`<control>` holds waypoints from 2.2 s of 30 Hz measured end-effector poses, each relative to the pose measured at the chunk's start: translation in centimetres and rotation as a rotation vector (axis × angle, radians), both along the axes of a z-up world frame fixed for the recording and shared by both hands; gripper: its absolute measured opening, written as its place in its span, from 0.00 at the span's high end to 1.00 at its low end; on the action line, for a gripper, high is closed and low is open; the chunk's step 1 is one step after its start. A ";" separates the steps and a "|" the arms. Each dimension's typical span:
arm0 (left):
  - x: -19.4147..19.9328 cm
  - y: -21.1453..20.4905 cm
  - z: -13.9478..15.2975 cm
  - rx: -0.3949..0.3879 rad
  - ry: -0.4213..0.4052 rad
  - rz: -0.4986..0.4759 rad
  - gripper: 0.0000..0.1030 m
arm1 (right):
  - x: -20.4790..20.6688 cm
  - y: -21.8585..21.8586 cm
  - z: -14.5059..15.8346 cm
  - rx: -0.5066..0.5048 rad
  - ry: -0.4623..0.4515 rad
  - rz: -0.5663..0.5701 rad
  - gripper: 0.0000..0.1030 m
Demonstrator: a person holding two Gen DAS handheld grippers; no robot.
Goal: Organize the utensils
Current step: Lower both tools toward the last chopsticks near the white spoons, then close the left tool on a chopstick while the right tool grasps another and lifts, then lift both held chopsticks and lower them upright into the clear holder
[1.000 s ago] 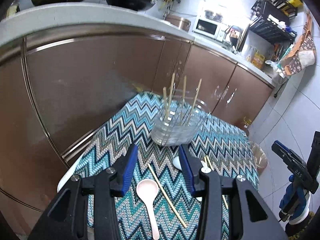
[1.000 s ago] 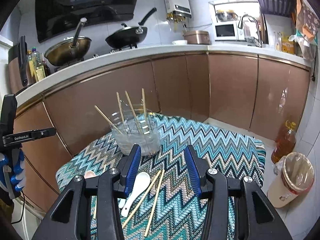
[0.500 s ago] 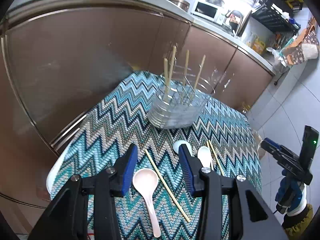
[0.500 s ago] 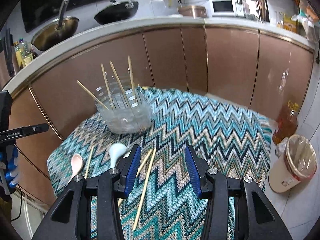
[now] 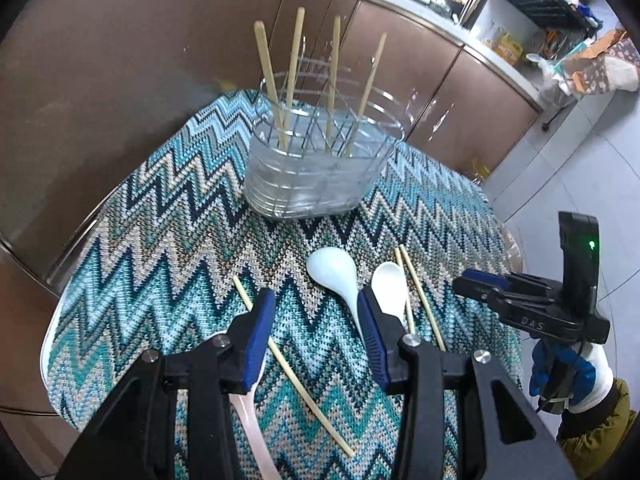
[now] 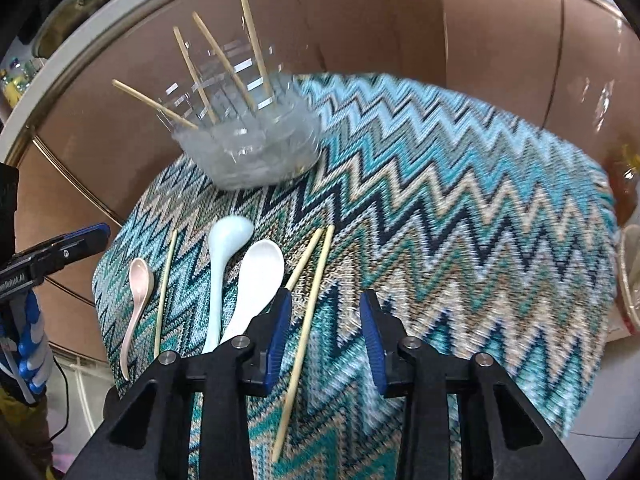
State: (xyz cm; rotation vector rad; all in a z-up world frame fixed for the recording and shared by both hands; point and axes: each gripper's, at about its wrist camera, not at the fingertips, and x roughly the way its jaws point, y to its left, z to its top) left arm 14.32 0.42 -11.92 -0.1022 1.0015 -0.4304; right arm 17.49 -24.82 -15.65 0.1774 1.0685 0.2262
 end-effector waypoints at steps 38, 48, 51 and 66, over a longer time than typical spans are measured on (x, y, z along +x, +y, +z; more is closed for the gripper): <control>7.7 0.2 -8.7 0.056 0.293 0.188 0.95 | 7.6 2.3 -4.5 -0.068 0.191 0.107 0.87; 4.4 1.1 -4.3 -0.092 0.129 0.157 0.96 | 5.2 1.6 -2.3 -0.016 0.125 0.100 0.94; 3.2 1.8 -2.2 -0.108 0.061 0.153 0.96 | 4.1 1.4 -0.6 -0.013 0.073 0.107 0.94; -1.4 3.0 5.7 -0.120 -0.133 0.104 0.96 | -3.7 1.7 6.5 -0.046 -0.127 0.110 0.95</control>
